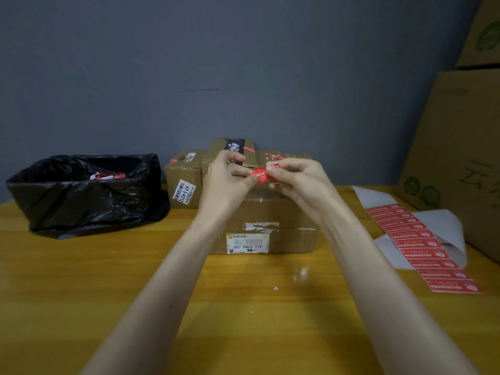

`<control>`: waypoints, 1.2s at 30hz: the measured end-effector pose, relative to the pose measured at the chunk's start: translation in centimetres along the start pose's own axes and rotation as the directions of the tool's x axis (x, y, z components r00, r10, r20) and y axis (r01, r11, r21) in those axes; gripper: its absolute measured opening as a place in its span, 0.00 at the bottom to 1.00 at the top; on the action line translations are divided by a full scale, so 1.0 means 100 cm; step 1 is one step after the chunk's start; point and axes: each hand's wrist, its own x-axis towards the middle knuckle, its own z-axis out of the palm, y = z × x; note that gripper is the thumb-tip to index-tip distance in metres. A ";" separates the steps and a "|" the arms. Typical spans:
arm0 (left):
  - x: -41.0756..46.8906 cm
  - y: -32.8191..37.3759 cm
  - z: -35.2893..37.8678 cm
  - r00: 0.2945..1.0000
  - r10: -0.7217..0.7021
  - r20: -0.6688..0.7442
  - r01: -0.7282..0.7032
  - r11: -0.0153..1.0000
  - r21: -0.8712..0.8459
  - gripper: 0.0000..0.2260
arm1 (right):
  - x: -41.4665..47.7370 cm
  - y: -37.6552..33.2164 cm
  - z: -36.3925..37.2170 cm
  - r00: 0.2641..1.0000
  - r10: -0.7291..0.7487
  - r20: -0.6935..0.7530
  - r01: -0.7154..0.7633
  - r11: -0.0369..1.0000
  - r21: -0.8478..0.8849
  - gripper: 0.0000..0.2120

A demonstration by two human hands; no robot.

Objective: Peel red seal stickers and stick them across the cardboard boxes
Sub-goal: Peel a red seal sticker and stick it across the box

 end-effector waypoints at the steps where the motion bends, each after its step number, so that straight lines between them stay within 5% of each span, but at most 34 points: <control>1: 0.000 0.000 0.000 1.000 -0.001 -0.011 0.001 1.000 0.004 0.15 | 0.000 0.000 0.001 1.000 -0.001 0.019 0.001 1.000 0.010 0.04; 8: -0.002 0.005 -0.002 0.996 -0.078 0.031 0.084 0.960 -0.266 0.07 | -0.001 0.000 0.012 0.997 0.023 0.077 -0.032 0.993 0.114 0.08; 12: 0.000 0.005 -0.010 0.986 -0.117 0.120 0.152 0.925 -0.348 0.06 | -0.001 0.003 0.014 0.999 -0.034 0.040 0.033 0.999 0.036 0.09; 17: 0.000 0.005 -0.010 0.990 -0.120 0.067 0.135 0.937 -0.322 0.08 | -0.004 0.007 0.027 0.979 -0.186 -0.086 0.174 0.976 -0.132 0.08; 22: 0.001 0.008 -0.019 0.999 -0.053 -0.002 0.051 0.963 -0.266 0.05 | -0.003 0.007 0.033 0.973 -0.230 -0.008 0.225 0.956 -0.186 0.09; 28: 0.001 0.008 -0.029 0.993 0.083 -0.086 -0.093 0.989 -0.117 0.04 | -0.004 0.002 0.032 0.996 -0.074 0.058 0.082 0.987 -0.137 0.10; 36: 0.004 0.008 -0.037 0.995 0.100 0.009 -0.098 0.989 -0.110 0.05 | -0.008 -0.001 0.031 0.985 -0.164 -0.063 0.162 0.986 -0.026 0.05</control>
